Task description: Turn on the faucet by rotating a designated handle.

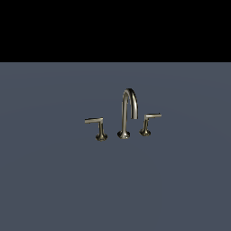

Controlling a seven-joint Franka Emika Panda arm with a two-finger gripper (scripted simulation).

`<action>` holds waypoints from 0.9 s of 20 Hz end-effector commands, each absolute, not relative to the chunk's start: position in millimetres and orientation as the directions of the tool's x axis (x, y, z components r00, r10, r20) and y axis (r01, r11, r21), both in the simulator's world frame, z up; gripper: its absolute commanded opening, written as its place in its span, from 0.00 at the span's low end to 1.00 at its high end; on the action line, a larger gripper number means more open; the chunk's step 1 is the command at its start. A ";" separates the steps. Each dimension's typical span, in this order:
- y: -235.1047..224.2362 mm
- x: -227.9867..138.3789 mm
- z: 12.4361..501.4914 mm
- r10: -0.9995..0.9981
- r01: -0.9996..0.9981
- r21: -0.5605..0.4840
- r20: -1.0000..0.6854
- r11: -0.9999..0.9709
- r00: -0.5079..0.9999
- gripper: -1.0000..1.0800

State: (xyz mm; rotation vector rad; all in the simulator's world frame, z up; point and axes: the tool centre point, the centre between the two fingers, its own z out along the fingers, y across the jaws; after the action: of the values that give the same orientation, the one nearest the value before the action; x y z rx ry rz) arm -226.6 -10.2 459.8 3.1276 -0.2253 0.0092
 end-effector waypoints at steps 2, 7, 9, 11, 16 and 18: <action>-7.4 -209.8 439.9 -0.208 -0.209 0.004 0.006 -0.978 0.978 0.00; -5.3 -179.7 405.6 -0.320 -0.320 0.003 0.005 -0.948 0.948 0.00; -5.5 -166.1 390.4 -0.368 -0.368 0.002 0.005 -0.930 0.930 0.00; -6.4 -152.7 375.2 -0.415 -0.415 0.001 0.004 -0.910 0.910 0.00; -11.2 -121.1 339.6 -0.520 -0.520 0.000 0.003 -0.854 0.854 0.00; -14.0 -109.1 325.9 -0.559 -0.559 0.000 0.003 -0.829 0.829 0.00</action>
State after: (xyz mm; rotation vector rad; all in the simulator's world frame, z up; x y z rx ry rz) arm -118.4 -12.0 336.6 3.0194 -0.8628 0.0037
